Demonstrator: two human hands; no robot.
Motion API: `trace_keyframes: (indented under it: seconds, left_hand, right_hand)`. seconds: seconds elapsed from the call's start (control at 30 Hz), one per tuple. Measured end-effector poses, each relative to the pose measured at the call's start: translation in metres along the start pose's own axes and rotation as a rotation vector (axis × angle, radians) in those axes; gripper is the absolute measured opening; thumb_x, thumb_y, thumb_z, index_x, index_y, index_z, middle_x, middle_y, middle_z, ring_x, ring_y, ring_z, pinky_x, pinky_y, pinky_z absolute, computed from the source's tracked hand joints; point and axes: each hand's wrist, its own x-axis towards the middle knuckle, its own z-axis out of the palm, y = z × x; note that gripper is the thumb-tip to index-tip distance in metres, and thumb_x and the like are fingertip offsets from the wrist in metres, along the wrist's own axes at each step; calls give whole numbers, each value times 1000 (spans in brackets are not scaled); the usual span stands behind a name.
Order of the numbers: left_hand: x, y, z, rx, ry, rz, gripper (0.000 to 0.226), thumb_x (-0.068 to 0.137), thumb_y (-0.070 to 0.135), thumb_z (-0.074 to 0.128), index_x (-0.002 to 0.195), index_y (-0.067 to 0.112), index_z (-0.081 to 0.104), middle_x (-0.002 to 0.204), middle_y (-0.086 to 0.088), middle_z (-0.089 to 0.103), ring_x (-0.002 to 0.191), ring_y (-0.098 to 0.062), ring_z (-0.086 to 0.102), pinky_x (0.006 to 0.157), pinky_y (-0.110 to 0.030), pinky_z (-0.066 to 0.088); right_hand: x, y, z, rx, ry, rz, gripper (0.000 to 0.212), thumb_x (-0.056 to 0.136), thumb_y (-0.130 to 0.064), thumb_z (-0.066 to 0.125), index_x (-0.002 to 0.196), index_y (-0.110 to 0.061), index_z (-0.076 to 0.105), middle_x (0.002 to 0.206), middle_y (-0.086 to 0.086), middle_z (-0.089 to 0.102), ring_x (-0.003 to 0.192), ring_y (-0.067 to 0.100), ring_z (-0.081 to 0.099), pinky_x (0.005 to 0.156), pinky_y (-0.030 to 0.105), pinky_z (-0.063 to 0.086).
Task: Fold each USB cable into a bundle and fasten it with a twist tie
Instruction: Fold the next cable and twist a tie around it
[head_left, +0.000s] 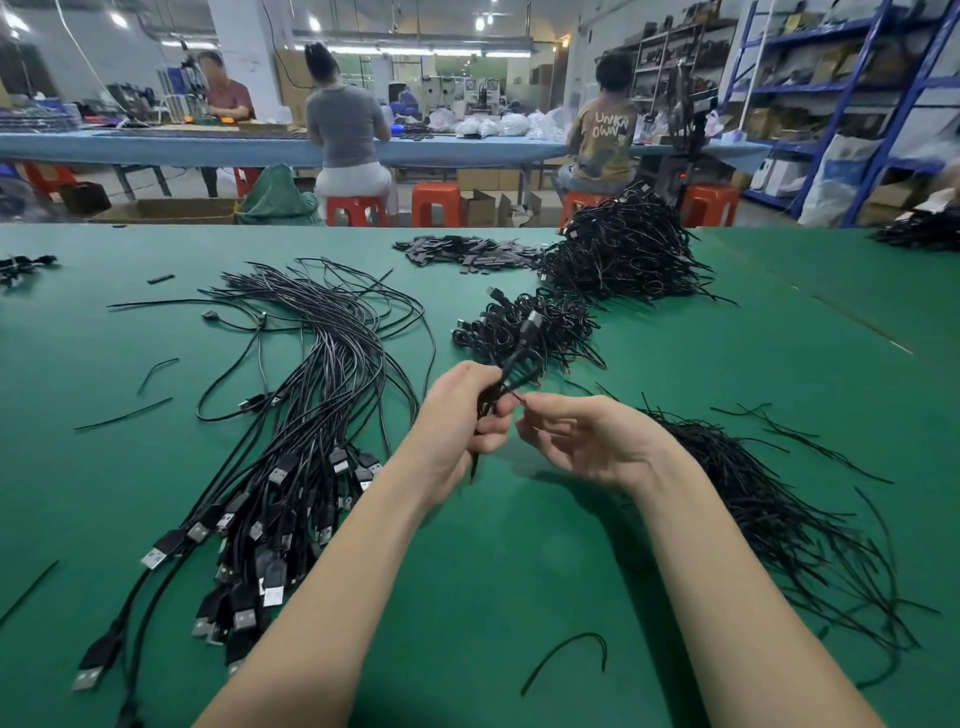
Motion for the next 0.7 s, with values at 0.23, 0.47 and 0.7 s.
trace_keyframes:
  seconds: [0.23,0.47,0.7]
  left_hand:
    - [-12,1,-2,476,-356,-119,20,101,10,48,83,16,42,69,-3,60,53,-11,36,45,-18,26]
    - [-13,3,-11,740,-522,-90,16,102,16,53,87,16,48,79,-2,71,58,-11,45,52,-20,38]
    - [-3,-17,-15,866,-144,143,10,97,25,54,88,21,52,76,9,73,53,-15,38,54,-28,35]
  right_hand:
    - [-16,-20,-31,-760,93,-352,11,83,-17,81,79,-26,84,74,0,75,60,9,54,54,13,41]
    - [-31,-37,-30,-1075,7,-346,9,73,-29,90,81,-30,84,75,-6,77,65,-4,62,66,11,45]
    - [-20,-35,1,-1279,261,-602,9,79,-27,85,74,-33,81,42,-26,53,45,-4,51,45,8,34]
